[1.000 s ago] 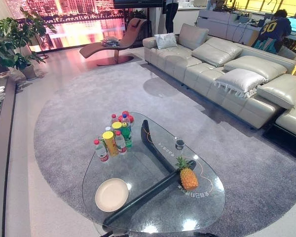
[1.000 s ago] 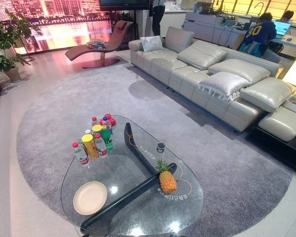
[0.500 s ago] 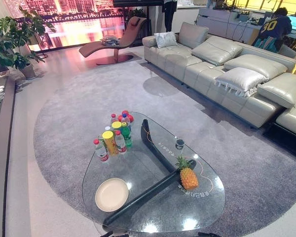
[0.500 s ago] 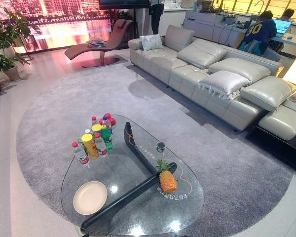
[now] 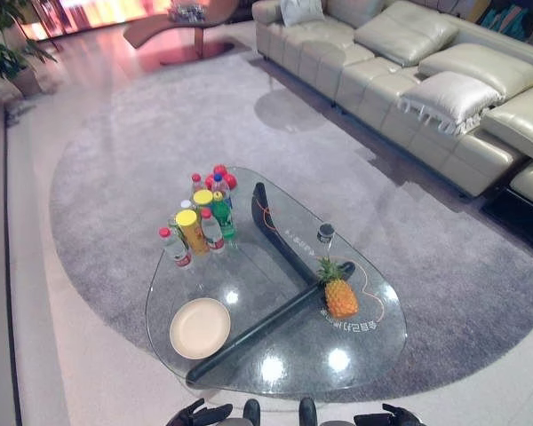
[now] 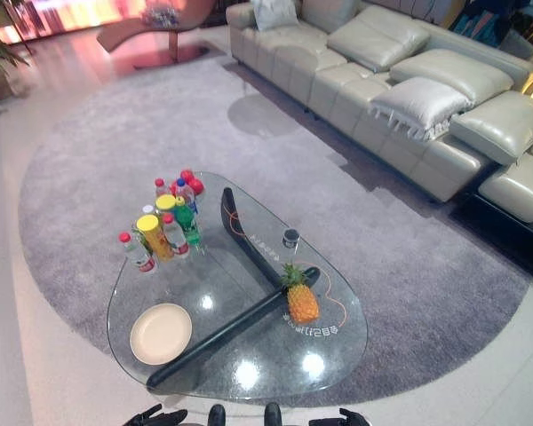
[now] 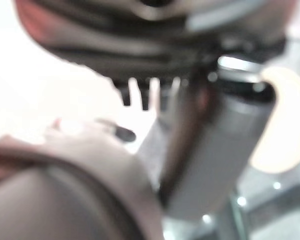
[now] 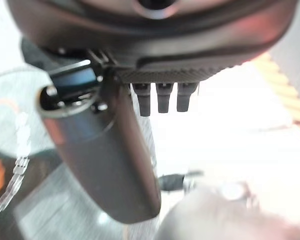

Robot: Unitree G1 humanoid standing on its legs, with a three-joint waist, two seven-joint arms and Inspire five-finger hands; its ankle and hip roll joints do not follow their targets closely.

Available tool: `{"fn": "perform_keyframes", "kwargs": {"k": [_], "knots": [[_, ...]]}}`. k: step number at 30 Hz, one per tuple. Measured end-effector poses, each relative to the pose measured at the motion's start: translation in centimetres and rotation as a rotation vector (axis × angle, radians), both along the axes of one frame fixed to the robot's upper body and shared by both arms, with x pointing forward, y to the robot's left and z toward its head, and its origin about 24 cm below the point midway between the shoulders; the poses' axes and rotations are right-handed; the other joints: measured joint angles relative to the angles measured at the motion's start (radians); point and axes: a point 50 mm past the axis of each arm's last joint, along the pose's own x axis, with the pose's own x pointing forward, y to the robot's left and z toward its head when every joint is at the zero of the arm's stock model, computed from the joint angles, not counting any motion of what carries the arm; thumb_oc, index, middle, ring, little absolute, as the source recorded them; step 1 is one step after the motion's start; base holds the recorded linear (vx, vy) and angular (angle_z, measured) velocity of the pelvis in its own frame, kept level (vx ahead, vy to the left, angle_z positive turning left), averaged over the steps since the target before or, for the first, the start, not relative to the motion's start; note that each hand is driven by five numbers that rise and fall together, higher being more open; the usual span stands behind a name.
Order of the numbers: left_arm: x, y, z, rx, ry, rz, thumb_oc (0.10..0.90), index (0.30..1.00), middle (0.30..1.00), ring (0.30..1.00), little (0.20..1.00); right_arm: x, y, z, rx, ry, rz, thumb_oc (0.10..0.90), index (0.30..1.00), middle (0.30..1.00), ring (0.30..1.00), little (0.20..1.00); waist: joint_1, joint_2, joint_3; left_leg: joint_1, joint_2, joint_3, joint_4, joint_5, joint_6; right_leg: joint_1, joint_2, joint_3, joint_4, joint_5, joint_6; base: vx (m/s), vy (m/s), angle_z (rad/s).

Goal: Pick up the fruit to the plate

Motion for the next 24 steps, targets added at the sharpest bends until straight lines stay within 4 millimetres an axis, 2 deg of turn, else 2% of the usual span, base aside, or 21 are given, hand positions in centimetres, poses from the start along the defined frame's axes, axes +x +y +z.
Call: {"fn": "perform_keyframes", "kwargs": {"k": [6,9,12,21,24], "knots": [[0.7,1.0,0.4,0.024,-0.035,0.015,0.800,0.900,0.900,0.900,0.900,2.7,-1.5,1.6,-0.125,-0.141,-0.015,0.800,0.900,0.900,0.900,0.900,-0.002,-0.036,0.041,-0.016,0.000,0.010,0.000,0.000,0.001,-0.020,0.000,0.005,0.001,0.010,0.009,-0.03,-0.062,-0.06],[1.1,1.6,0.7,0.037,-0.055,0.021,0.800,0.900,0.900,0.900,0.900,5.5,-1.7,3.3,-0.179,-0.275,-0.016,0.800,0.900,0.900,0.900,0.900,-0.001,-0.046,0.071,-0.018,-0.002,0.009,0.000,0.000,0.001,-0.022,0.000,0.005,0.002,0.013,0.010,-0.03,-0.036,0.00],[1.6,1.9,1.0,0.044,-0.075,0.018,0.800,0.900,0.900,0.900,0.900,7.9,-2.2,5.2,-0.241,-0.394,-0.025,0.800,0.900,0.900,0.900,0.900,0.003,-0.046,0.093,-0.036,-0.004,0.008,0.000,-0.002,-0.002,-0.039,-0.002,0.005,0.004,0.017,0.012,0.00,0.000,0.00],[2.8,2.6,1.7,0.043,-0.140,0.050,0.800,0.900,0.900,0.900,0.900,12.5,-2.4,10.9,-0.347,-0.683,-0.048,0.800,0.900,0.900,0.900,0.900,0.022,-0.057,0.175,-0.070,-0.016,-0.005,0.022,0.000,0.006,-0.059,-0.006,0.002,0.006,0.023,0.018,-0.01,0.009,0.01],[3.1,2.6,1.8,0.038,-0.154,0.061,0.800,0.900,0.900,0.900,0.900,14.1,-2.4,12.9,-0.372,-0.769,-0.048,0.800,0.900,0.900,0.900,0.900,0.025,-0.053,0.195,-0.094,-0.021,-0.008,0.035,-0.002,0.009,-0.074,-0.007,0.002,0.006,0.028,0.023,-0.04,0.041,0.02]]}}
